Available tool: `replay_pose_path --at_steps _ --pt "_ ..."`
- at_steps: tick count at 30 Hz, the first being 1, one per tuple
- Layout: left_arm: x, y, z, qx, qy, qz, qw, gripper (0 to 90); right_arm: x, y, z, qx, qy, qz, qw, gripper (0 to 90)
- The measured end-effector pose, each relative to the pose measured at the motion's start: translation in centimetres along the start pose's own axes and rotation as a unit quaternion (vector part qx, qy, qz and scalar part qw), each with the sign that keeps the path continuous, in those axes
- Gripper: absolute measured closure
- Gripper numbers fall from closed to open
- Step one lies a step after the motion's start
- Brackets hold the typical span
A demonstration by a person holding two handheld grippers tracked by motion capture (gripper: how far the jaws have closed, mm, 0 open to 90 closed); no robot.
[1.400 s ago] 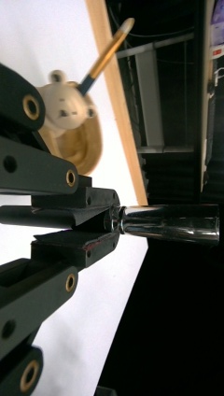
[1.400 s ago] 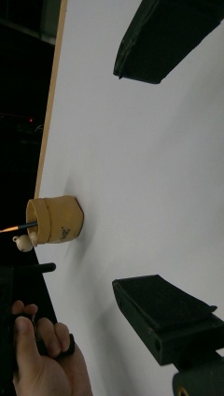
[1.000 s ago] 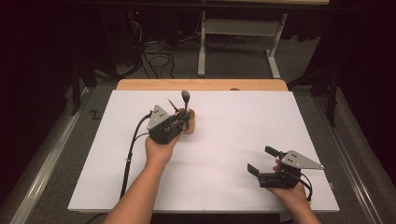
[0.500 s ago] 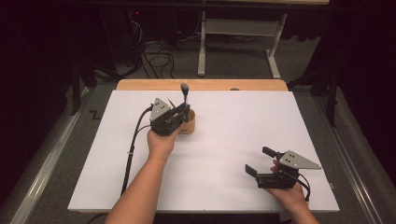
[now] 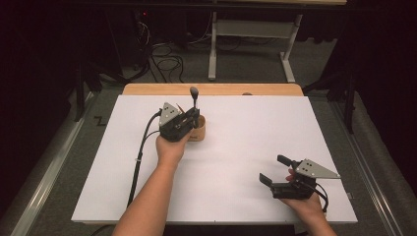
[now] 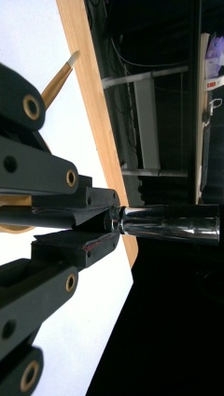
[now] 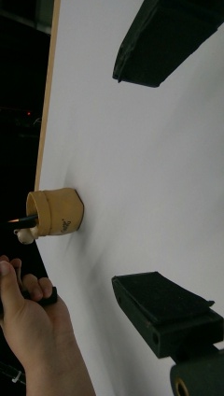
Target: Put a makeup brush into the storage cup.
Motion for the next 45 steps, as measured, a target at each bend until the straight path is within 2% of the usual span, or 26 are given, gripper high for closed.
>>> replay_pose_path --at_steps 9,18,26,45 --pt "0.5 -0.1 0.4 -0.001 -0.008 -0.008 0.9999 79.3 -0.3 0.2 0.0 0.002 0.004 0.002 1.0 4.5" --pt "1.1 0.2 0.9 0.009 -0.014 -0.014 0.9998 79.3 -0.3 0.2 0.0 0.007 0.005 -0.003 1.0 4.9" --pt "1.5 0.3 1.5 0.006 -0.021 -0.02 0.9996 79.2 -0.3 0.2 0.1 0.009 0.004 -0.005 0.9999 5.0" --pt "2.0 0.3 3.3 0.016 -0.056 -0.024 0.998 79.0 -0.1 -0.1 0.2 0.01 0.002 -0.011 0.9999 5.6"
Point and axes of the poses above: each handheld gripper's, and its own axes: x roughly forward along the jaws, z roughly out of its underside, y roughly to its right, the point moved 8 cm from there along x, roughly forward along the jaws, and after that the axes turned 10 degrees about -y, right-handed, at the moved point
